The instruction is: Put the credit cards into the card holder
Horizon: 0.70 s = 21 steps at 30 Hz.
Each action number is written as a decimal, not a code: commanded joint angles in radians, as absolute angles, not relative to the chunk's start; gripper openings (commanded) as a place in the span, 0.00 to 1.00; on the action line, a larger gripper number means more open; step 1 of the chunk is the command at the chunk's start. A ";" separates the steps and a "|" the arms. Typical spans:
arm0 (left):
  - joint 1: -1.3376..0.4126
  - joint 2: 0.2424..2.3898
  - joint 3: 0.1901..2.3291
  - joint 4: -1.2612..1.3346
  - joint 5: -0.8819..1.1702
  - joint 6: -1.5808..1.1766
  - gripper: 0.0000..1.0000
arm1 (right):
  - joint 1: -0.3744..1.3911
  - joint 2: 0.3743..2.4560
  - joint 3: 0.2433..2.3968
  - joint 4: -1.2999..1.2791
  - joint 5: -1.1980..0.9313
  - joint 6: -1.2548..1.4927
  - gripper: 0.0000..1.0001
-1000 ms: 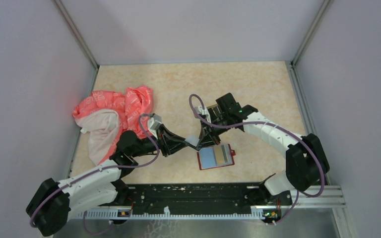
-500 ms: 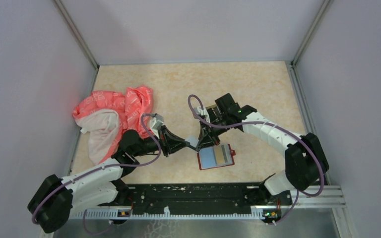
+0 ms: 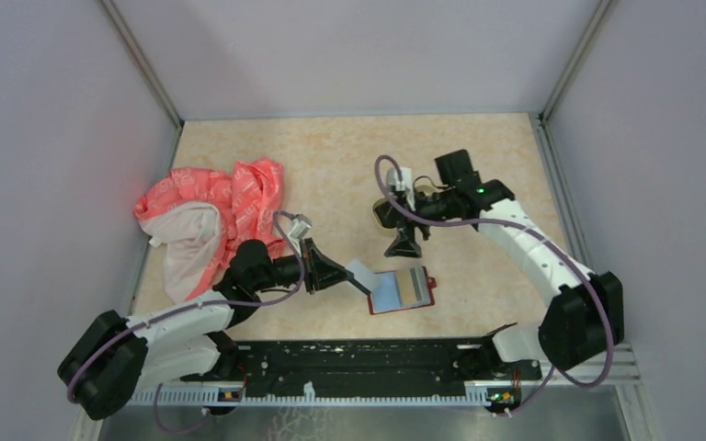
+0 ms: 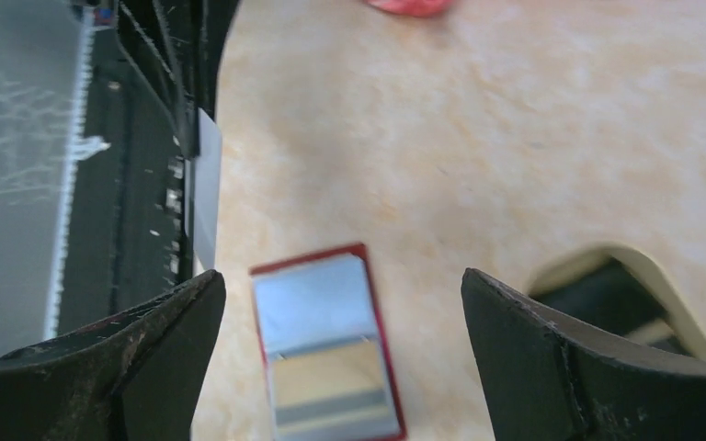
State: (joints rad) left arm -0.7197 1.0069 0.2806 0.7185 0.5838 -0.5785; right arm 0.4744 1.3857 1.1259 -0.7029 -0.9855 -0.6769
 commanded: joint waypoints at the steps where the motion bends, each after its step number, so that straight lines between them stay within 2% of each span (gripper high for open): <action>1: -0.713 1.144 0.231 0.915 0.664 -0.773 0.00 | 0.375 1.197 1.069 -0.723 -0.929 -0.848 0.98; 4: -0.713 1.276 0.266 0.968 0.703 -0.792 0.00 | 0.374 1.108 0.927 -0.761 -0.907 -1.098 0.99; 8: -0.712 1.430 0.343 0.998 0.777 -0.793 0.00 | 0.378 1.055 0.745 -0.606 -0.878 -1.070 0.97; 10: -0.712 1.491 0.363 1.050 0.803 -0.812 0.00 | 0.385 1.073 0.742 -0.677 -0.838 -1.188 0.94; 12: -0.712 1.551 0.380 1.092 0.813 -0.820 0.00 | 0.384 1.092 0.724 -0.648 -0.777 -1.180 0.89; 17: -0.709 1.729 0.430 1.229 0.869 -0.856 0.00 | 0.385 1.126 0.687 -0.594 -0.708 -1.250 0.85; 20: -0.697 1.837 0.472 1.291 0.921 -0.883 0.00 | 0.385 1.154 0.699 -0.613 -0.732 -1.247 0.78; 21: -0.680 1.912 0.498 1.351 0.965 -0.913 0.00 | 0.386 1.182 0.706 -0.642 -0.754 -1.270 0.71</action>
